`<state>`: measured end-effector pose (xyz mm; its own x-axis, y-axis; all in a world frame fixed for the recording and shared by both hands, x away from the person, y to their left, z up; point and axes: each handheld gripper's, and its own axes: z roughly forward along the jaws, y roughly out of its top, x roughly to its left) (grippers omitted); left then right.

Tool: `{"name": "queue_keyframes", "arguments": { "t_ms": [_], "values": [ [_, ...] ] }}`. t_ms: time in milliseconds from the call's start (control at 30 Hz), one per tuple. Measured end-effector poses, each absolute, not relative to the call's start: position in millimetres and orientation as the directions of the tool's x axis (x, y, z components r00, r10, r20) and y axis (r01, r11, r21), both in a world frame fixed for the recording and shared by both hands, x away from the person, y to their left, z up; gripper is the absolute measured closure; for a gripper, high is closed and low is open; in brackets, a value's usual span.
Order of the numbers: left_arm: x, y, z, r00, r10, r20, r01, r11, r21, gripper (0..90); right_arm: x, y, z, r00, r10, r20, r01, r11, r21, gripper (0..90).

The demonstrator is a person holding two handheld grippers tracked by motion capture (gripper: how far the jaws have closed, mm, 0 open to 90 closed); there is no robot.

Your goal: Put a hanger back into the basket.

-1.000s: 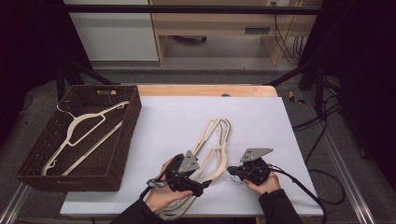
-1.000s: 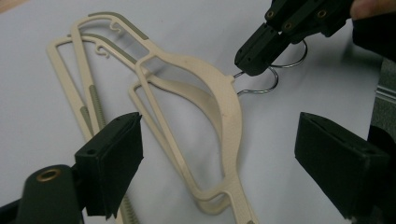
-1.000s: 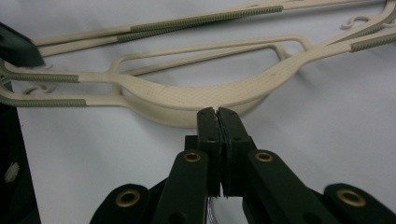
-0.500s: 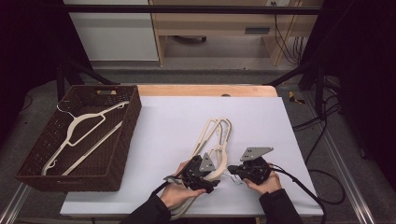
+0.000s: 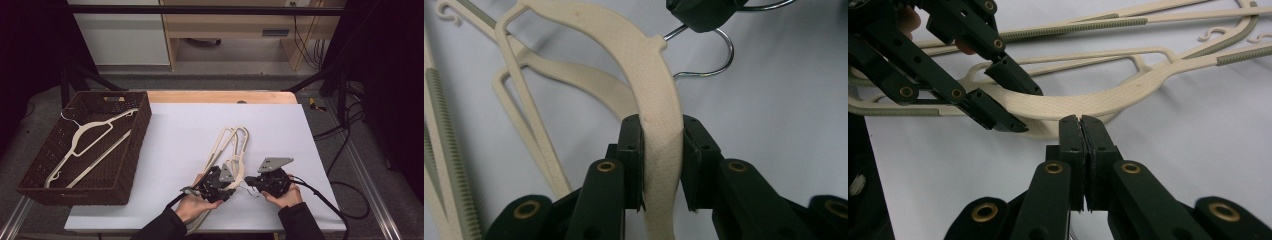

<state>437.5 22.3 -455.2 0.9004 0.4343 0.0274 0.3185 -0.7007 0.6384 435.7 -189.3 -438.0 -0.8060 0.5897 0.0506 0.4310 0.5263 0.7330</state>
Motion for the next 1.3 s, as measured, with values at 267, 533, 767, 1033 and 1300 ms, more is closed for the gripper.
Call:
{"name": "queue_keyframes", "arguments": {
  "t_ms": [267, 533, 767, 1033, 1300],
  "values": [
    [432.6, 20.7, -450.3, 0.888, 0.454, 0.068, 0.313, -0.707, 0.634, 74.4, 432.2, -191.6, -431.3, -0.803, 0.594, 0.048, 0.412, 0.495, 0.765, 86.6],
    [431.1, 34.4, -437.4, 0.869, 0.491, 0.058, 0.336, -0.673, 0.658, 75.1, 419.6, -214.6, -401.9, -0.775, 0.632, 0.026, 0.294, 0.324, 0.899, 65.0],
    [432.6, 60.1, -419.5, 0.833, 0.553, 0.034, 0.366, -0.596, 0.715, 76.5, 413.1, -234.6, -391.1, -0.723, 0.690, 0.034, 0.258, 0.224, 0.940, 51.5],
    [438.0, 90.9, -401.0, 0.778, 0.627, 0.045, 0.387, -0.534, 0.752, 79.5, 418.5, -247.4, -400.3, -0.654, 0.754, 0.064, 0.298, 0.179, 0.938, 35.6],
    [448.8, 119.6, -393.2, 0.714, 0.699, 0.040, 0.424, -0.476, 0.770, 83.0, 422.9, -251.8, -408.2, -0.609, 0.786, 0.104, 0.340, 0.140, 0.930, 21.8]
  ]
}}
